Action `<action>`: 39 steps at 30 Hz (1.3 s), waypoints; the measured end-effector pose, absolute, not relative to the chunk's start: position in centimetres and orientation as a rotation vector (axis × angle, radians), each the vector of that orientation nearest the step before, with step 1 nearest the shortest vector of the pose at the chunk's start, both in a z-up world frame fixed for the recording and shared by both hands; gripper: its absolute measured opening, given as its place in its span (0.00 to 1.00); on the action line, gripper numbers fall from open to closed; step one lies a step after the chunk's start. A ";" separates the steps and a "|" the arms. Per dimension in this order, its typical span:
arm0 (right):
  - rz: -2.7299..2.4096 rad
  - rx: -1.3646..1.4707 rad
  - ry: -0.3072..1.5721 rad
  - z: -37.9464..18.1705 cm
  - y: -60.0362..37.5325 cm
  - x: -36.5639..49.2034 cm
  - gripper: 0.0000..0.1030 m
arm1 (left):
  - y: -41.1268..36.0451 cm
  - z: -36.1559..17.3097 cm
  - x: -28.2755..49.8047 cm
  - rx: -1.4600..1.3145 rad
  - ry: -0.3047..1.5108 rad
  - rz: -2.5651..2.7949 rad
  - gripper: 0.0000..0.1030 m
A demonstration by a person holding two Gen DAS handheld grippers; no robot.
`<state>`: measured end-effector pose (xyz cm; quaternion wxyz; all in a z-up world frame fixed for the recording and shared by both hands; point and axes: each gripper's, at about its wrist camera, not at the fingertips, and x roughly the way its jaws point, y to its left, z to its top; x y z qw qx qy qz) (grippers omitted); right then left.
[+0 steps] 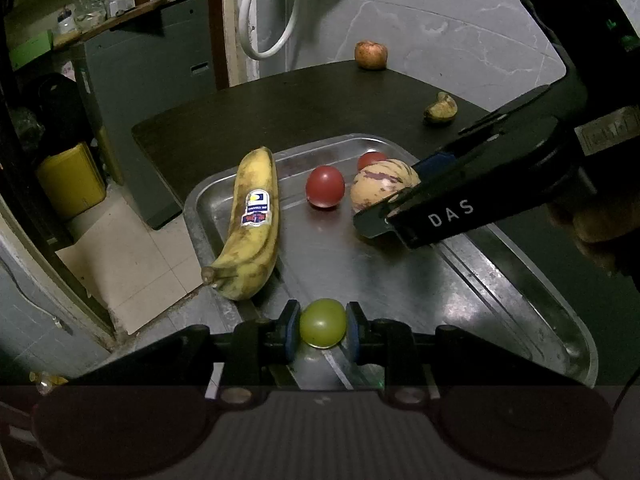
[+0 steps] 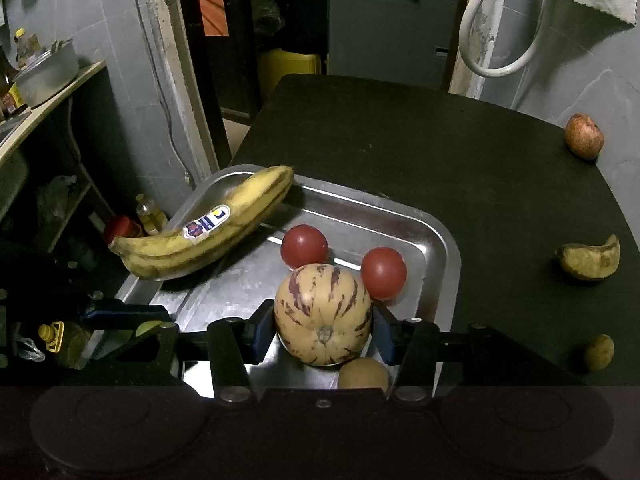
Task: Organize fruits
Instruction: 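Lower the grape and melon into the tray and open both grippers, then move both open grippers back over the table toward the remaining fruit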
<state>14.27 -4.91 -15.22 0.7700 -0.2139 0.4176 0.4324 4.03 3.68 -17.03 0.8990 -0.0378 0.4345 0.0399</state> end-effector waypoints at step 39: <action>0.557 -0.023 0.778 -5.2 -24.6 9.6 0.87 | 0.7 -11.5 4.2 0.002 0.776 0.023 0.88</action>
